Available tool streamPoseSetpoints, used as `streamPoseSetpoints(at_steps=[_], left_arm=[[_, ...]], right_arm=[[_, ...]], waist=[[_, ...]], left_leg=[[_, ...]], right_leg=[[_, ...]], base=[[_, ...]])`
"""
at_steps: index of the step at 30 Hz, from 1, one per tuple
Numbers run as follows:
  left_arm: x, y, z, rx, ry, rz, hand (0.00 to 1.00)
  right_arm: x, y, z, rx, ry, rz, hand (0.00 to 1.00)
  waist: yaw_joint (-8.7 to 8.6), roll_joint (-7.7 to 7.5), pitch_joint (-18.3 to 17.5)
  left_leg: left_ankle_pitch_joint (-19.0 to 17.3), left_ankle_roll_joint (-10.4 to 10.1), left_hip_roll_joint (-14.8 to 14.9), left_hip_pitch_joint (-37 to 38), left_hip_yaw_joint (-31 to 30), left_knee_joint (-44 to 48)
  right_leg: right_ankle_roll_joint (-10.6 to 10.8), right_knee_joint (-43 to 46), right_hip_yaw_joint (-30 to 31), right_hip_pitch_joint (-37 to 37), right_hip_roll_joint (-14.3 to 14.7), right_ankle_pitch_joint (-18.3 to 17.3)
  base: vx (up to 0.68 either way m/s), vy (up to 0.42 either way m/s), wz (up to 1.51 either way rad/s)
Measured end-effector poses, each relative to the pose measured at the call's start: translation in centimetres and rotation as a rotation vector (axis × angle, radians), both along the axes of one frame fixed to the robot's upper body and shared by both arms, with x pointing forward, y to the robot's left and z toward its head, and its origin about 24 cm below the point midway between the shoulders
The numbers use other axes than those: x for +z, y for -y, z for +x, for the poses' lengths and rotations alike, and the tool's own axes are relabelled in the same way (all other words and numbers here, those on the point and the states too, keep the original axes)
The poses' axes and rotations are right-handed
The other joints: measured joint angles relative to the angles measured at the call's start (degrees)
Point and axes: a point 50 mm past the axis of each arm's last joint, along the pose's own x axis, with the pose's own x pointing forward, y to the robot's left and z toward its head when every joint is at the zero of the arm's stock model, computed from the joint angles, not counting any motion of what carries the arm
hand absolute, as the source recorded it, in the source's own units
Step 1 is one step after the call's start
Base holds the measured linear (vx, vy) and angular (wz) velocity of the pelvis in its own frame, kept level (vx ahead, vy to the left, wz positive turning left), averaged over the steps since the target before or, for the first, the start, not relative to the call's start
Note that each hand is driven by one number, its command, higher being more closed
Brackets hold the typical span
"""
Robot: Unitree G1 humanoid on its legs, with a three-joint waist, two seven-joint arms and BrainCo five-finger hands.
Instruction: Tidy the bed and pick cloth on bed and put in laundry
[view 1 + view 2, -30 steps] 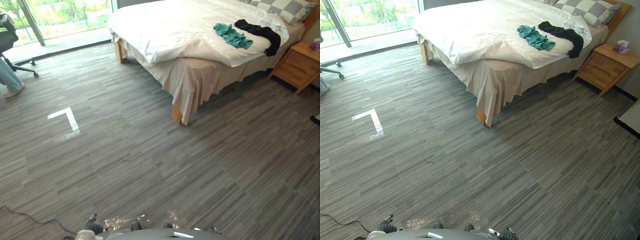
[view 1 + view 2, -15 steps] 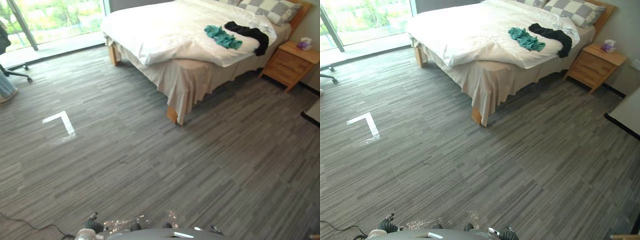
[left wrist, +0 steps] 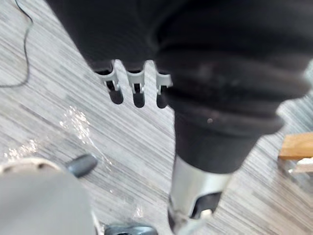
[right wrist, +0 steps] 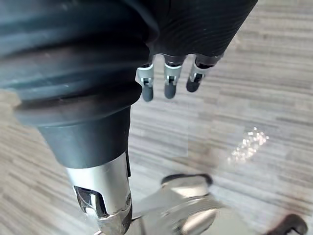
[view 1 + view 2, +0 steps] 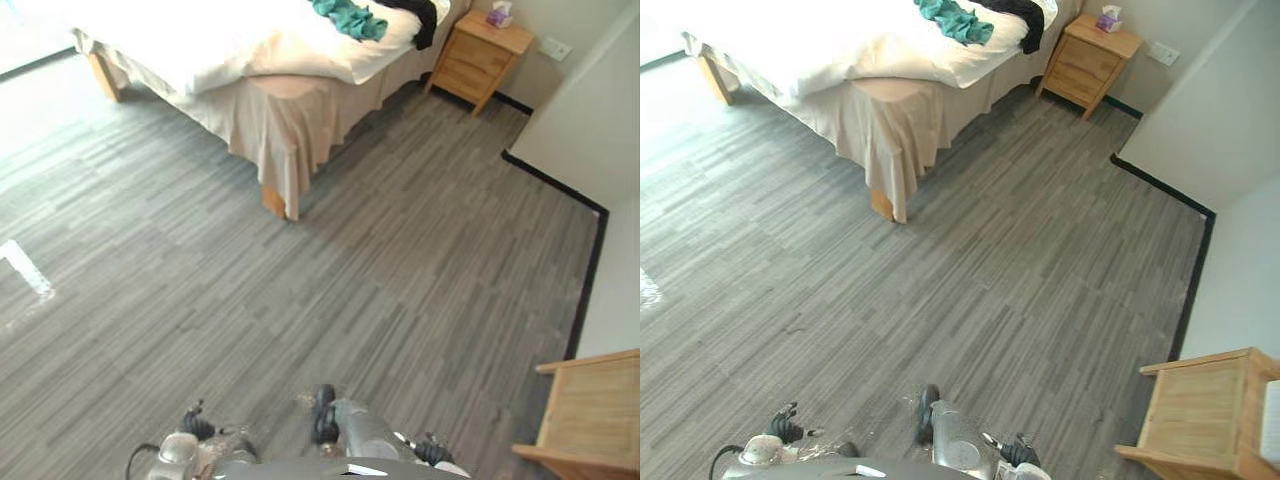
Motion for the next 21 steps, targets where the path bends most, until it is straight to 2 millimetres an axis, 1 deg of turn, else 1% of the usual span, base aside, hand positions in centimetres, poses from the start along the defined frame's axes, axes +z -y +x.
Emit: streamPoseSetpoints(at_steps=[1,2,3,4,5,6,7,8,9,10,11,12,13,14,15,16,17,18,19,20,21], left_arm=[[0.0,0.2,0.2,0.000,0.004,-0.006,0.00],[0.1,0.5,0.5,-0.002,0.011,-0.013,0.00],[0.0,0.7,0.2,0.006,0.007,-0.022,0.00],[-0.1,0.9,0.0,0.027,0.010,-0.033,0.00],[-0.1,1.1,0.0,0.039,0.016,-0.042,0.00],[0.0,1.6,0.3,0.058,0.027,-0.062,0.00],[0.1,1.9,0.5,0.074,0.044,-0.074,0.00],[0.1,1.9,0.6,0.085,0.054,-0.078,0.00],[0.1,1.8,0.3,0.121,0.058,-0.086,0.00],[0.1,1.8,0.0,0.141,0.062,-0.092,0.00],[0.2,2.1,-0.2,0.167,0.077,-0.108,0.00],[0.6,1.9,0.3,0.168,0.115,-0.107,0.00],[0.7,1.9,0.6,0.171,0.130,-0.111,0.00],[1.2,1.7,1.5,0.179,0.172,-0.114,0.00],[1.6,1.5,2.2,0.194,0.208,-0.116,0.00],[1.8,1.4,2.5,0.194,0.221,-0.118,0.00],[2.0,1.4,2.8,0.201,0.239,-0.121,0.00],[2.1,1.4,3.1,0.206,0.252,-0.128,0.00],[2.1,1.6,3.2,0.205,0.254,-0.133,0.00],[2.1,1.7,3.4,0.205,0.255,-0.139,0.00],[2.2,1.8,3.6,0.200,0.256,-0.141,0.00]], right_arm=[[0.0,0.0,-0.1,-0.010,0.000,0.002,0.00],[-0.1,-0.1,-0.6,-0.045,-0.002,0.016,0.00],[-0.3,-0.2,-1.3,-0.066,-0.014,0.023,0.00],[-0.5,-0.3,-2.5,-0.093,-0.038,0.032,0.00],[-0.4,-0.1,-2.7,-0.101,-0.039,0.029,0.00],[-0.3,0.7,-2.8,-0.111,-0.041,0.011,0.00],[-0.2,1.2,-2.8,-0.115,-0.042,0.000,0.00],[-0.2,1.2,-2.9,-0.122,-0.043,0.000,0.00],[-0.2,1.2,-2.8,-0.118,-0.041,-0.003,0.00],[-0.2,1.2,-2.9,-0.115,-0.045,-0.004,0.00],[-0.3,1.0,-3.0,-0.091,-0.053,-0.004,0.00],[-0.2,0.9,-2.8,-0.057,-0.056,-0.010,0.00],[-0.2,1.0,-2.6,-0.031,-0.056,-0.017,0.00],[-0.1,0.8,-1.3,0.032,-0.041,-0.029,0.00],[0.2,0.6,0.2,0.074,-0.013,-0.034,0.00],[0.3,0.6,0.9,0.087,0.001,-0.038,0.00],[0.5,0.5,2.0,0.116,0.023,-0.046,0.00],[0.7,0.3,2.8,0.149,0.034,-0.053,0.00],[0.8,0.2,3.0,0.160,0.042,-0.056,0.00],[1.0,0.1,3.6,0.172,0.060,-0.060,0.00],[1.1,0.0,4.1,0.184,0.075,-0.063,0.00]], waist=[[-0.21,-0.21,0.3],[-0.99,-0.76,0.6],[-1.64,-0.81,0.7],[-2.43,-0.88,0.6],[-2.44,0.00,0.7],[-2.32,2.48,0.7],[-2.26,4.20,0.9],[-2.22,4.65,1.0],[-2.11,4.57,1.1],[-2.12,4.51,1.1],[-1.82,3.66,1.6],[-1.34,2.31,1.7],[-0.72,1.54,1.5],[1.16,0.53,1.4],[2.55,-1.11,1.9],[2.87,-1.23,2.0],[3.64,-1.45,2.0],[4.43,-1.56,2.2],[4.59,-1.17,2.0],[5.05,-0.88,1.8],[5.24,-0.41,1.7]], left_leg=[[-0.4,-0.8,0.6,0.9,0.3,0.1],[-1.5,-2.9,1.3,2.5,0.6,0.5],[-2.2,-4.2,1.8,4.0,0.9,0.4],[-3.0,-6.1,2.4,6.6,0.8,0.6],[-2.9,-7.1,3.9,7.5,1.0,1.1],[-1.2,-7.8,7.5,6.6,0.9,5.2],[1.2,-7.3,10.6,3.3,-0.2,11.6],[4.9,-4.3,12.9,-0.7,-1.7,19.4],[9.2,0.3,15.6,-5.4,-3.4,30.9],[9.8,1.3,16.6,-6.8,-4.2,36.4],[8.8,0.5,16.6,-8.9,-7.3,46.5],[6.0,-0.7,14.1,-11.6,-9.6,52.9],[4.4,-0.8,12.1,-13.2,-10.3,55.3],[0.5,-0.1,7.3,-16.2,-10.6,57.6],[-3.0,0.6,2.4,-19.9,-10.4,57.4],[-4.3,1.2,0.8,-21.8,-10.3,56.9],[-6.1,1.6,-1.3,-24.8,-9.1,53.4],[-6.5,1.8,-2.9,-27.1,-6.9,47.0],[-6.2,2.3,-3.6,-28.4,-5.8,43.5],[-4.4,4.5,-4.6,-30.2,-1.8,36.6],[-1.3,7.0,-5.3,-31.5,4.7,30.2]], right_leg=[[0.1,-1.0,-0.1,-1.1,-1.0,1.4],[0.0,-2.6,-0.3,-2.3,-3.3,4.0],[0.1,-2.8,-0.5,-2.4,-4.9,4.6],[-0.3,-0.7,-0.8,-2.5,-6.5,5.5],[-1.0,2.6,-1.1,-3.2,-6.1,7.3],[-3.6,6.4,-2.2,-4.5,-3.9,5.0],[-4.9,6.5,-3.0,-4.2,-1.8,3.0],[-5.7,5.4,-3.1,-3.2,0.2,1.8],[-6.8,2.1,-2.5,0.3,3.5,1.0],[-7.0,-0.1,-2.4,3.0,5.1,1.1],[-7.8,-4.6,-1.6,9.3,8.0,1.7],[-7.9,-7.9,0.2,13.8,10.0,1.7],[-8.1,-9.9,1.8,15.8,10.8,1.8],[-8.5,-12.7,4.9,19.0,11.3,2.3],[-7.9,-14.4,7.4,21.1,11.3,2.6],[-7.7,-15.0,8.3,22.3,11.5,2.8],[-7.7,-17.0,10.0,25.4,12.0,2.7],[-7.2,-19.6,11.5,28.9,12.4,2.4],[-7.1,-20.9,12.1,30.3,12.7,2.1],[-7.7,-22.1,12.8,32.4,12.7,-0.3],[-9.5,-22.1,12.6,34.0,12.9,-2.9]], base=[[0.54,-0.403,-0.05],[0.49,-0.385,0.12],[0.61,-0.543,0.32],[0.43,-0.426,0.21],[0.66,-0.668,-0.02],[0.56,-0.573,-0.30],[0.67,-0.690,-0.34],[0.61,-0.561,-0.42],[0.63,-0.532,-0.43],[0.67,-0.492,-0.53],[0.62,-0.455,-0.51],[0.60,-0.434,-0.55],[0.57,-0.386,-0.88],[0.54,-0.327,-1.21],[0.52,-0.298,-1.24],[0.49,-0.242,-1.01],[0.58,-0.231,-0.83],[0.48,-0.183,-0.78],[0.57,-0.147,-0.72],[0.47,-0.069,-0.56],[0.70,-0.074,-0.43]])
